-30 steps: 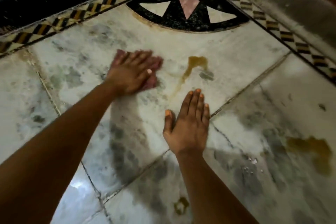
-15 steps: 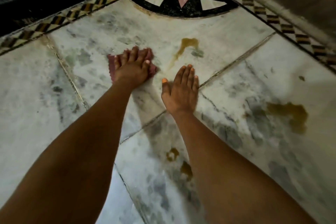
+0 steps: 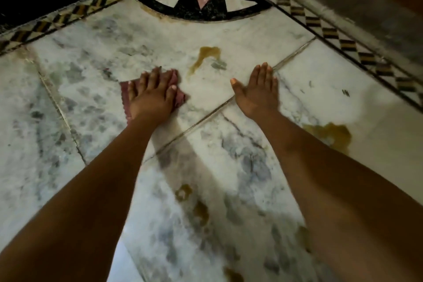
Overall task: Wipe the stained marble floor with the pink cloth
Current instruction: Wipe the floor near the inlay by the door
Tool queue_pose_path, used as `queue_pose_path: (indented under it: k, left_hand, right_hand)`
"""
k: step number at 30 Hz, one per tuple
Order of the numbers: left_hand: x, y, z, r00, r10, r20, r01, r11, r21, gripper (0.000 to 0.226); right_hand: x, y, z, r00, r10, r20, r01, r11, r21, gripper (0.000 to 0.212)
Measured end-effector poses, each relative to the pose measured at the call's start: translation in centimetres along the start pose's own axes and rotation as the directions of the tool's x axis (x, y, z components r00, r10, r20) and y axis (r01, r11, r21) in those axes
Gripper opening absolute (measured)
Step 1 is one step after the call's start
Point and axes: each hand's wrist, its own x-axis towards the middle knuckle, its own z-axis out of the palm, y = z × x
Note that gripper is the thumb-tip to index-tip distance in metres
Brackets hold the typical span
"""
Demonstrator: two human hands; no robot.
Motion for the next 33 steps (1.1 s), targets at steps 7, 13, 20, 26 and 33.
queue_pose_path:
  k: [7, 13, 20, 26, 33]
  left_hand:
    - [6.3, 1.9, -0.5, 0.99, -0.144, 0.016, 0.144, 0.989, -0.027, 0.055]
    - [8.4, 7.5, 0.1, 0.999, 0.028, 0.025, -0.026, 0.999, -0.047, 0.057]
    - [3.4, 4.2, 0.4, 0.979, 0.192, -0.07, -0.189, 0.981, 0.049, 0.059]
    - [13.1, 7.8, -0.7, 0.992, -0.122, 0.02, 0.123, 0.991, -0.051, 0.054]
    - [8.1, 12.4, 0.9, 0.89, 0.451, 0.062, -0.454, 0.89, 0.05, 0.055]
  right_hand:
    - [0.3, 0.6, 1.6, 0.99, -0.007, -0.143, -0.002, 0.998, -0.066, 0.074]
    - [0.3, 0.5, 1.7, 0.985, -0.013, -0.171, 0.0, 0.997, -0.075, 0.076]
    - [0.4, 0.3, 1.6, 0.985, -0.009, -0.174, -0.002, 0.998, -0.063, 0.077]
    - [0.5, 0.4, 2.1, 0.97, -0.006, -0.243, -0.001, 1.0, -0.027, 0.076]
    - [0.3, 0.3, 1.9, 0.966, -0.007, -0.26, 0.0, 1.0, -0.025, 0.077]
